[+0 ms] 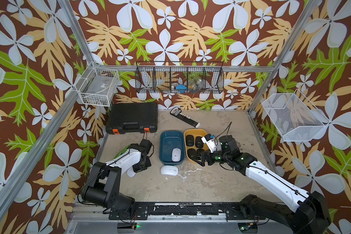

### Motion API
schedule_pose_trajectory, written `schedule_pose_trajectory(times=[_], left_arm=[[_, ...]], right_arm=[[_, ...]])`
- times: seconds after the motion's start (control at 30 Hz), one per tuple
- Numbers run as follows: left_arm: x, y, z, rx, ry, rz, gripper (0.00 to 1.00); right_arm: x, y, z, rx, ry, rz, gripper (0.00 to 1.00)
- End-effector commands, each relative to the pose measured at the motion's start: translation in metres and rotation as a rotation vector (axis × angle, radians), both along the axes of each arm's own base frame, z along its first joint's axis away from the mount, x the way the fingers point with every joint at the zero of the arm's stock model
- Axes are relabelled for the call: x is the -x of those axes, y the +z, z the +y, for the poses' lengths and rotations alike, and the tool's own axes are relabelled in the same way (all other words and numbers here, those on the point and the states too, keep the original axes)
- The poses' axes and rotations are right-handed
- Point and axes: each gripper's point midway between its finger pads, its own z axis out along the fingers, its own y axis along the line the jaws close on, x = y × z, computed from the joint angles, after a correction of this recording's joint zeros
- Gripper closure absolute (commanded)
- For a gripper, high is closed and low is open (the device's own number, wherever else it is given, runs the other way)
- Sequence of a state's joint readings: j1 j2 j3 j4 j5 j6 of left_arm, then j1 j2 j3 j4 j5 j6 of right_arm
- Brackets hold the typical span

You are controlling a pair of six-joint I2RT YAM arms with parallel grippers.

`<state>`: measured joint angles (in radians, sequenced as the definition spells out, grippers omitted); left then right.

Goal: Place the mice by color into the storage box
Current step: Pick up the mouse from the center of the board.

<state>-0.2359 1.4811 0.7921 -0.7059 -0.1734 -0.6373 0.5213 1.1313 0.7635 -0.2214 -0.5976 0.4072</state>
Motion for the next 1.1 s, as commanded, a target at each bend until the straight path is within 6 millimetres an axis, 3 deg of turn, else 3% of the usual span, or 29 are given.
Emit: schedule_pose_trajectory(times=[0.0,0.17,0.23,0.33,0.4,0.43,0.53,0.73,1.07], left_arm=[[-0.016,0.010,0.006,-0.012,-0.031,-0.041,0.90],[-0.024,0.030,0.006,-0.023,-0.058,-0.058,0.82],[-0.025,0.042,0.013,-0.041,-0.048,-0.073,0.61],[-0.022,0.049,0.024,-0.042,-0.042,-0.049,0.22],[-0.017,0.043,0.031,-0.043,-0.057,0.016,0.05],[-0.014,0.040,0.034,-0.051,-0.067,0.050,0.02],[-0.004,0.032,0.048,-0.123,-0.091,0.126,0.00],[0.000,0.008,0.043,-0.085,-0.116,0.218,0.00],[-0.005,-0.011,0.041,-0.073,-0.162,0.277,0.01]], right_arm=[[-0.001,0.001,0.000,-0.004,0.002,-0.024,0.00],[0.000,-0.002,-0.001,-0.002,0.003,-0.024,0.00],[-0.004,-0.002,-0.003,0.009,-0.016,-0.037,0.00],[-0.004,-0.002,-0.002,0.001,-0.015,-0.041,0.00],[-0.006,-0.001,0.000,-0.009,-0.010,-0.040,0.00],[-0.006,0.000,0.002,-0.014,-0.008,-0.038,0.00],[-0.008,0.005,0.009,-0.045,0.017,-0.034,0.00],[-0.015,0.019,0.017,-0.075,0.039,-0.053,0.00],[-0.014,0.027,0.020,-0.101,0.049,-0.055,0.00]])
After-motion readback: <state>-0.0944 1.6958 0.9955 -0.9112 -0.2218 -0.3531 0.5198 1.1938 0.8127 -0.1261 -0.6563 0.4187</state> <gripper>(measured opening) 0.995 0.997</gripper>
